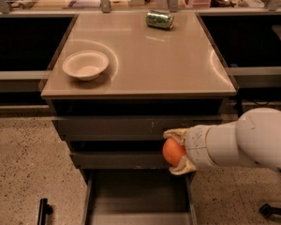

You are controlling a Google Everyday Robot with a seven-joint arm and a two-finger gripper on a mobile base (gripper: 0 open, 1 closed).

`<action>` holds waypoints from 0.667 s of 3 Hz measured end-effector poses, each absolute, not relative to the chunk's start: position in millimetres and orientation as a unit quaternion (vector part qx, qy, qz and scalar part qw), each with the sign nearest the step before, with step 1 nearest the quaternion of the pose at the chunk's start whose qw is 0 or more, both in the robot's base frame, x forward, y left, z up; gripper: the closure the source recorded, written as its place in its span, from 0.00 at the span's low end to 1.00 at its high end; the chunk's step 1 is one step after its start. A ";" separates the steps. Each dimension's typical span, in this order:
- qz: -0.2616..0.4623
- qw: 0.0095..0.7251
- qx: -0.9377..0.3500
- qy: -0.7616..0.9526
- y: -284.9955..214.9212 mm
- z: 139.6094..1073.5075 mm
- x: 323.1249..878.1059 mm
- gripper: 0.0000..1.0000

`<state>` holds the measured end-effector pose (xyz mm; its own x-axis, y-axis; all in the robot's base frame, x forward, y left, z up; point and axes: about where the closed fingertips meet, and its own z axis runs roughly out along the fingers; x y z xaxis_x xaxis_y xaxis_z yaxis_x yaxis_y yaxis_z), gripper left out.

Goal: Pick orange from bottom drawer and place on counter

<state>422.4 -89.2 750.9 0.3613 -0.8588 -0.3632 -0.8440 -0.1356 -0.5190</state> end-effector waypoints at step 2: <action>-0.018 0.362 -0.758 0.542 -94.6 759.1 423.5 1.00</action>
Offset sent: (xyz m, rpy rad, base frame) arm 0.0013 -0.0050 0.0068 0.1164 -0.0592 0.0344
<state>423.5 -94.6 759.1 0.4111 -0.8348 -0.3661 -0.8091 -0.1491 -0.5684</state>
